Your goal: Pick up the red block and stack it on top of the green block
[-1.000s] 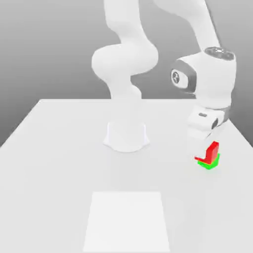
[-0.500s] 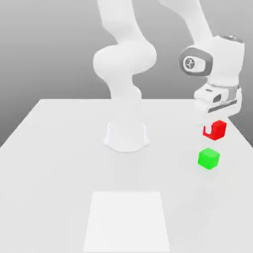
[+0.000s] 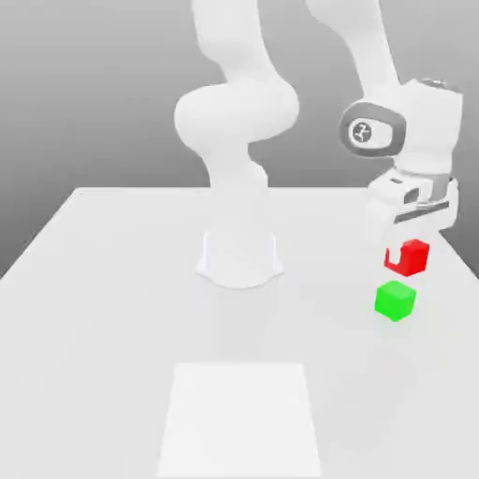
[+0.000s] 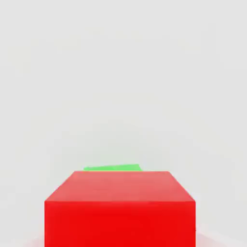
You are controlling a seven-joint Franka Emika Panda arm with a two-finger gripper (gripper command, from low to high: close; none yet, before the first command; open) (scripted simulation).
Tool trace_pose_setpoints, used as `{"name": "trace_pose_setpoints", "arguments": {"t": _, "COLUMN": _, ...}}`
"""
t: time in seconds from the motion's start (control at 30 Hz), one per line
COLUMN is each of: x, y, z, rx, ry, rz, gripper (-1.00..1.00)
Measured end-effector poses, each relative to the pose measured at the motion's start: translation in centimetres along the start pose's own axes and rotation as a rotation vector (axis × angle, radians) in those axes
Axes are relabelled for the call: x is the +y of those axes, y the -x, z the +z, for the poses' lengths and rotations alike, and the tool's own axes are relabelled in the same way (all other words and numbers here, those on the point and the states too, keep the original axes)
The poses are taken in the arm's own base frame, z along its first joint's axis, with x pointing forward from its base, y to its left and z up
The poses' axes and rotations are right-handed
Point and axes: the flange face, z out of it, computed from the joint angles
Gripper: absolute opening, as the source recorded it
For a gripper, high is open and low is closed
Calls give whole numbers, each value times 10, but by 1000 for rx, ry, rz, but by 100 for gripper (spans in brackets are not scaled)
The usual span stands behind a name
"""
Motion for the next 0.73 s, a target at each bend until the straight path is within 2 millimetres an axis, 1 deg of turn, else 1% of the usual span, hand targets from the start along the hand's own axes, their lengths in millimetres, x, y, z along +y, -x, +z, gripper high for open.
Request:
{"name": "trace_pose_setpoints", "arguments": {"t": 0.37, "x": 1, "y": 1, "z": 21, "rx": -7, "ry": 7, "rz": -2, "gripper": -100}}
{"name": "trace_pose_setpoints", "arguments": {"t": 0.73, "x": 3, "y": 7, "z": 40, "rx": -35, "ry": 1, "rz": -2, "gripper": -100}}
